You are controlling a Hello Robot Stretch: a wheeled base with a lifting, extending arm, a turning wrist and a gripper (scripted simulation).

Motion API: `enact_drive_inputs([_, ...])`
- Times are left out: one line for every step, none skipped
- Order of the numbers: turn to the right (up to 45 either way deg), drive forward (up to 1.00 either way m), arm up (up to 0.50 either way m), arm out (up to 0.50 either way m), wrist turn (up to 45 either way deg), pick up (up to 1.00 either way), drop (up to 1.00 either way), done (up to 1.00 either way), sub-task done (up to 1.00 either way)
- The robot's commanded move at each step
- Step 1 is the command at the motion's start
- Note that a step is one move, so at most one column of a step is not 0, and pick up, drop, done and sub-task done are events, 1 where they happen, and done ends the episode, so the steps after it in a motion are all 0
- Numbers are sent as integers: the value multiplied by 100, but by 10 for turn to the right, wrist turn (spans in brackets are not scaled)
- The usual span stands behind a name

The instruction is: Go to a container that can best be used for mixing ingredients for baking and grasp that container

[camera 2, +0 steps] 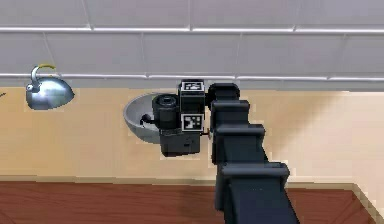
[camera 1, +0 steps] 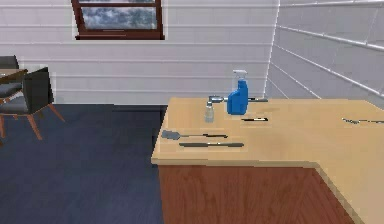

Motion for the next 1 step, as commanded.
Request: enact_drive_inputs([0, 0, 0, 0, 0, 0, 0, 100, 0])
